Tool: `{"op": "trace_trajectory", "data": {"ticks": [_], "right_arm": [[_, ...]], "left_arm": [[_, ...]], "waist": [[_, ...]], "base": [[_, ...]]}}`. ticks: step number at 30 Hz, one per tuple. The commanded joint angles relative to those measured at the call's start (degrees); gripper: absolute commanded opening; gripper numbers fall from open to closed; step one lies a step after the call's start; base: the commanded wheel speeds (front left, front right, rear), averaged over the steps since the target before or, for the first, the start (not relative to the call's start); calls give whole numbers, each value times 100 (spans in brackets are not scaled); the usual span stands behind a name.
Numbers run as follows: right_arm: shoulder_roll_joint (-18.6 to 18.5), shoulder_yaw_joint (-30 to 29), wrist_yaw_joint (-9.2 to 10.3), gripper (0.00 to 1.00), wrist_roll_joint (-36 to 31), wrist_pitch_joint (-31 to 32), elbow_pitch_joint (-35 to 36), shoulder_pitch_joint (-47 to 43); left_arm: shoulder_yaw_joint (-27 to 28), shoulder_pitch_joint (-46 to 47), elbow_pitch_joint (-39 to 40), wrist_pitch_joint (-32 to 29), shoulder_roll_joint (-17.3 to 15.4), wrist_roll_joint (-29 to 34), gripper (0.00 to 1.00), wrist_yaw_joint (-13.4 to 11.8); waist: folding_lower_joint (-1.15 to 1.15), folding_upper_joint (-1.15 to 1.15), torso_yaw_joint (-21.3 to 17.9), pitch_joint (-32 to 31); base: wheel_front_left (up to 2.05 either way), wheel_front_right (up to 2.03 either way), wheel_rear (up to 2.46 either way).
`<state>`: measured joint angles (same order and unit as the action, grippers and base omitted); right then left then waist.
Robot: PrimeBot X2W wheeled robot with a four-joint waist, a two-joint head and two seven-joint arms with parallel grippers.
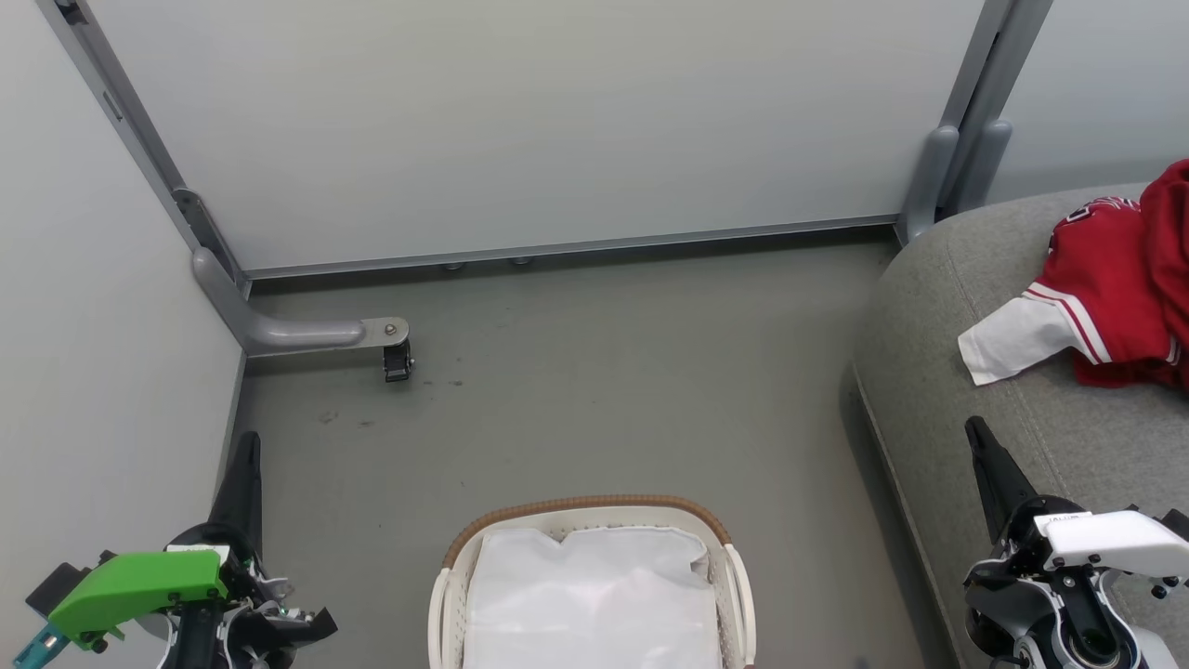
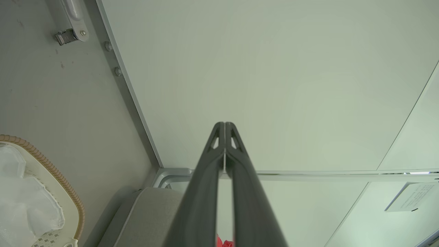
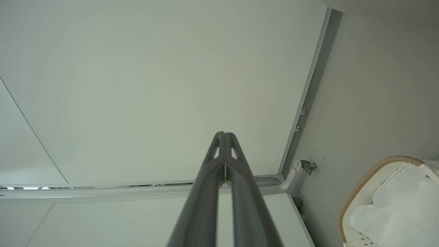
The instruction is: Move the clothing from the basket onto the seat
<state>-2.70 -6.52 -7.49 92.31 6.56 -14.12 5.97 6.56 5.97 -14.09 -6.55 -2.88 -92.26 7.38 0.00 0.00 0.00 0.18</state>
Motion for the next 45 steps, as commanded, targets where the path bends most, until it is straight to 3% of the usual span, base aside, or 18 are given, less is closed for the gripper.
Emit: {"op": "trace_trajectory", "data": {"ticks": [1,45], "right_arm": [[-34,-11,0,0,20,14,24,48],[-34,-11,0,0,21,13,24,48]], "left_arm": [[12,61,10,-17,2,-29,0,27],[10,61,10,-16,2,-29,0,27]], "waist": [[0,0,0,0],[0,0,0,0]], "base": [[0,0,0],[0,0,0]]}}
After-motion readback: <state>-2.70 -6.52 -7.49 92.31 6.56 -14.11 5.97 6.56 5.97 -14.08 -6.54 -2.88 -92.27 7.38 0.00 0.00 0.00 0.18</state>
